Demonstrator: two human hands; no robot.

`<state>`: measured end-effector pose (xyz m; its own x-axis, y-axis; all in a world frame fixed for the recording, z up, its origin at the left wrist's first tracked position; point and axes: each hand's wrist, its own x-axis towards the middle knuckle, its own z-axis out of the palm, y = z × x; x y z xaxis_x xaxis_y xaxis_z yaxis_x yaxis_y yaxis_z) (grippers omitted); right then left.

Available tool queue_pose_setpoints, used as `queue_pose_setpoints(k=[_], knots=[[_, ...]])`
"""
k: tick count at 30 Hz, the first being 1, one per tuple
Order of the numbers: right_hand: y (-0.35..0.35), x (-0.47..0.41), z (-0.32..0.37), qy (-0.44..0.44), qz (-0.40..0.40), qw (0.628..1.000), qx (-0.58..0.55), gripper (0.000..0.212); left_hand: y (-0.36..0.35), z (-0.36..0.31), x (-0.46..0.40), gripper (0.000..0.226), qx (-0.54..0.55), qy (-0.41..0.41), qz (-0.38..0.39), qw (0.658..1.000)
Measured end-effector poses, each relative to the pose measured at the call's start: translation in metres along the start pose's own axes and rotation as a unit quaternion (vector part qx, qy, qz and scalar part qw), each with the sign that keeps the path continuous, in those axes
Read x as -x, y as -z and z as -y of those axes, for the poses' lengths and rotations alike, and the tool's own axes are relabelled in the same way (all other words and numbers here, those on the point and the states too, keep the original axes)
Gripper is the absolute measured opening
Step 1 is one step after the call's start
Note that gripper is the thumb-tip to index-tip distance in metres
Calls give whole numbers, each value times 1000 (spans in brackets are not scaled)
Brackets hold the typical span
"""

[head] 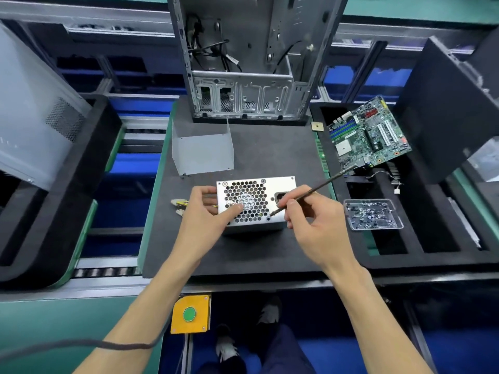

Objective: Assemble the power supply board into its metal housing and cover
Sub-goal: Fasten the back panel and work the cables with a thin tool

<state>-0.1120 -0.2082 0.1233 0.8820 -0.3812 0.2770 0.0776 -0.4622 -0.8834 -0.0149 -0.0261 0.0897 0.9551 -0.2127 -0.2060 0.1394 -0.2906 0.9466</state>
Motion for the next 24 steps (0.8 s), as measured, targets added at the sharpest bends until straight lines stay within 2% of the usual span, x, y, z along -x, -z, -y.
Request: queue_pose_setpoints(k=[5, 24], knots=[[0, 5, -3, 6, 14, 1000, 24, 21, -1, 2, -1, 43, 10, 0, 8, 1000], [-4, 6, -11, 53, 76, 991, 99, 15, -1, 4, -4, 51, 4, 8, 1, 1000]])
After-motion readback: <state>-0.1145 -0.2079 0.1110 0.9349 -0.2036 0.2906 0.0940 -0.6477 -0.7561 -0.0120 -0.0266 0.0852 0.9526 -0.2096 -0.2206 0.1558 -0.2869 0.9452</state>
